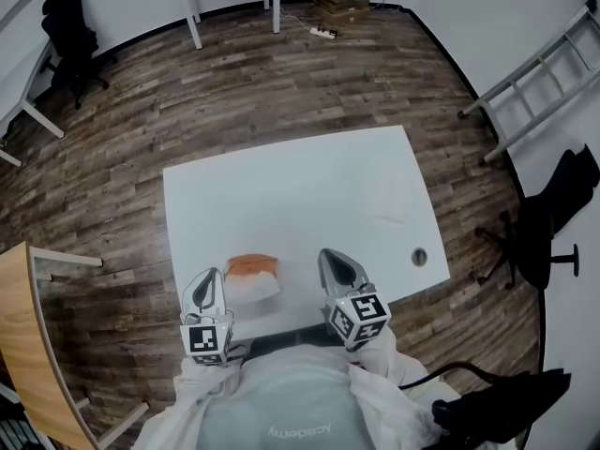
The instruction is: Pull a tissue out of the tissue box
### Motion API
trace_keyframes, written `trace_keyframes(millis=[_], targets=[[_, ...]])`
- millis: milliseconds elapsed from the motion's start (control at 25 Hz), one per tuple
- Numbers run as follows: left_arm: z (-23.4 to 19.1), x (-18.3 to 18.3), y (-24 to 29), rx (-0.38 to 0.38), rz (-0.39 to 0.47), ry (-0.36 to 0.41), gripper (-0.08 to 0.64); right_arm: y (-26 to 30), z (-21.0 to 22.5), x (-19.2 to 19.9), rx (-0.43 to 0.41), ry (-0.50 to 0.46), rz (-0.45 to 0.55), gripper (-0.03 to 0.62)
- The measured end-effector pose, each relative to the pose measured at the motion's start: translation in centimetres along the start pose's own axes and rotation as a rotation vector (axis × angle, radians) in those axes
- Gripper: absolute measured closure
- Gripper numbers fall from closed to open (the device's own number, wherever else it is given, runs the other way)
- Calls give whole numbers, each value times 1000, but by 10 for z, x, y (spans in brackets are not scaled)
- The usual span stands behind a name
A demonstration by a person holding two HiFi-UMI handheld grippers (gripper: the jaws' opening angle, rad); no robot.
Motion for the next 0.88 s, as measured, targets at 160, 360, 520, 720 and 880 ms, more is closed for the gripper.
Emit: trace_keyframes(millis=[160, 360, 520, 720, 880], targets=[[1, -2, -1, -68, -20, 13, 560, 4, 7, -6, -41, -1, 2, 592], [8, -10, -4, -108, -37, 32, 560, 9, 19, -8, -70, 23, 4, 592], [9, -15, -8, -138, -49, 39, 560, 15, 15, -13, -115, 18, 5, 592], [15, -20, -12, -162, -46, 32, 560, 19, 7, -17, -176, -39, -21, 592], [17, -17, -12, -156, -59, 52, 560, 26, -6, -9, -235, -83, -98, 592]])
Point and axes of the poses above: the fingertips, and each gripper's own axes: y forward along the fingers, z to its right, x out of its underside, the point moved 2 cm from there along -y, backward along the fingers, and after that the axes turned 4 degrees about -z, right-handed, at the moved point
